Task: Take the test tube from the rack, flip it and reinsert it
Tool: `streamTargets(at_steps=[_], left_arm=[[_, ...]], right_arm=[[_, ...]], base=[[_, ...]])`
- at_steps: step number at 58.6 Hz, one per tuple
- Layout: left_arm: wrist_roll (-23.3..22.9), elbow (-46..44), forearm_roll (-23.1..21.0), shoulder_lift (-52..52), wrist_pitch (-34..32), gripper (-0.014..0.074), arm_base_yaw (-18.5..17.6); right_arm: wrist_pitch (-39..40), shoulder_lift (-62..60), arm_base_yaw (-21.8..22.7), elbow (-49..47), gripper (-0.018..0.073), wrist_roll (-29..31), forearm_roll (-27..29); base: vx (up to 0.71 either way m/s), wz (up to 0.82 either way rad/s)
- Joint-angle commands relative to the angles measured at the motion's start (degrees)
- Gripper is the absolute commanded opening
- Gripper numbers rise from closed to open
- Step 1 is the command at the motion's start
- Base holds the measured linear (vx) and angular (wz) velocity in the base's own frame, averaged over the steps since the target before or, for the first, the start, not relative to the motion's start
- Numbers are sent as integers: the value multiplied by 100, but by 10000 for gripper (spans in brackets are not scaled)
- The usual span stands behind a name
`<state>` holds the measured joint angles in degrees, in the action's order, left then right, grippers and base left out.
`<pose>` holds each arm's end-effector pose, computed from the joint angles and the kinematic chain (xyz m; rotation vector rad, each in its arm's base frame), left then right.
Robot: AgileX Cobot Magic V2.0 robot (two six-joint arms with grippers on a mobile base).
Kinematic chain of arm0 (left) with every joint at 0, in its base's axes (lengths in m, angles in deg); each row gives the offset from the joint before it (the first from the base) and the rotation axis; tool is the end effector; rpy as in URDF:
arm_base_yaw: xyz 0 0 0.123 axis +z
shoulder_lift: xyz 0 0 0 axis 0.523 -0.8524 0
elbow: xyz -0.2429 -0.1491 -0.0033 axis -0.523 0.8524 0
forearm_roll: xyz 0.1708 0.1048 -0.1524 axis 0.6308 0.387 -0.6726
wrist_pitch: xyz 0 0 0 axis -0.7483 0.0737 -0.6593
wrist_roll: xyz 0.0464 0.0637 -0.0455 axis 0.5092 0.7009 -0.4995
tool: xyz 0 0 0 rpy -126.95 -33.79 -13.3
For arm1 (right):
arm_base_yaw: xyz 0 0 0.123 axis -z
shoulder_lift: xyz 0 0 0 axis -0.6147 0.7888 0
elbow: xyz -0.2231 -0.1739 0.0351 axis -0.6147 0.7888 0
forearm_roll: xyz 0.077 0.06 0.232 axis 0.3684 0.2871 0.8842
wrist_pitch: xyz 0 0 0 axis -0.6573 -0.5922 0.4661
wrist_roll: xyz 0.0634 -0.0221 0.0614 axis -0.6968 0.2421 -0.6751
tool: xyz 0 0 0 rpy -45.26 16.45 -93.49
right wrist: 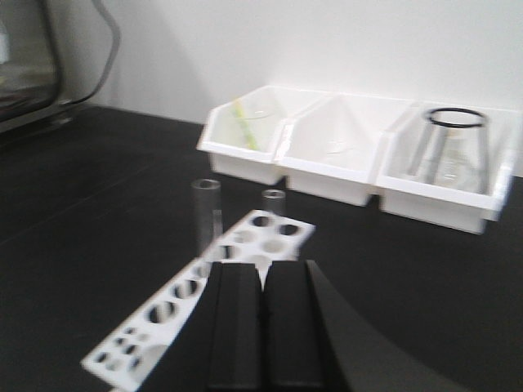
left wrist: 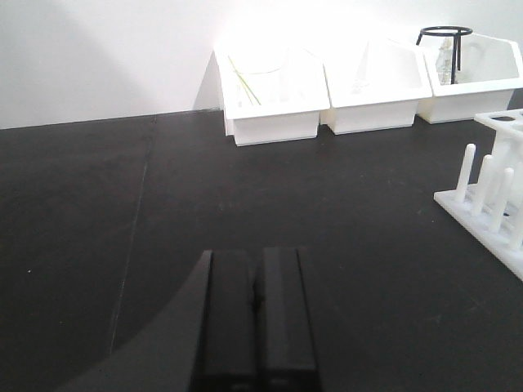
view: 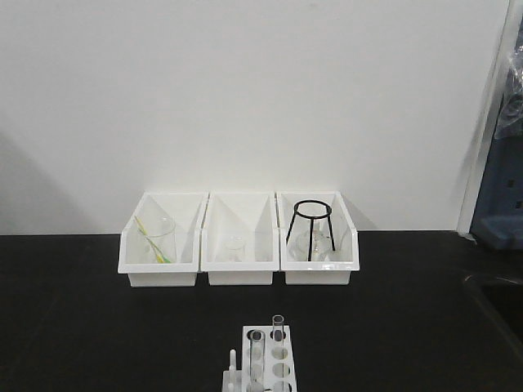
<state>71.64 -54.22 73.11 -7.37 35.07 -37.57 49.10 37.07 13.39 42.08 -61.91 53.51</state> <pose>0.0551 -0.0022 0.1848 0.0773 1.7168 -0.0290 0.1157 0.0628 0.2568 -0.4228 1.6741 0.4202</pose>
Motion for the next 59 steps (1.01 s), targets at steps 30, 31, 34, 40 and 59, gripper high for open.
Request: streamTargets(at_steps=[30, 31, 34, 40, 59], left_arm=[[-50, -23, -22, 46, -457, -6, -1], [-50, -23, -22, 46, -457, -6, -1], [-50, -23, -22, 46, -452, -6, -1], [-50, -23, -22, 46, -452, -6, -1], [-50, -23, -22, 46, -452, -6, -1]], right_arm=[[-1110, -3773, 2048, 1624, -10, 2181, 2172], [-1108, -3807, 2048, 1624, -10, 2181, 2172], [-1075, -3766, 2048, 1624, -10, 2181, 2172], [-1138, -3778, 2048, 1624, -10, 2181, 2172], [-1143, -3778, 2048, 1624, -10, 2176, 2172]], base=[[0, 0], [0, 0], [0, 0], [0, 0], [0, 0]])
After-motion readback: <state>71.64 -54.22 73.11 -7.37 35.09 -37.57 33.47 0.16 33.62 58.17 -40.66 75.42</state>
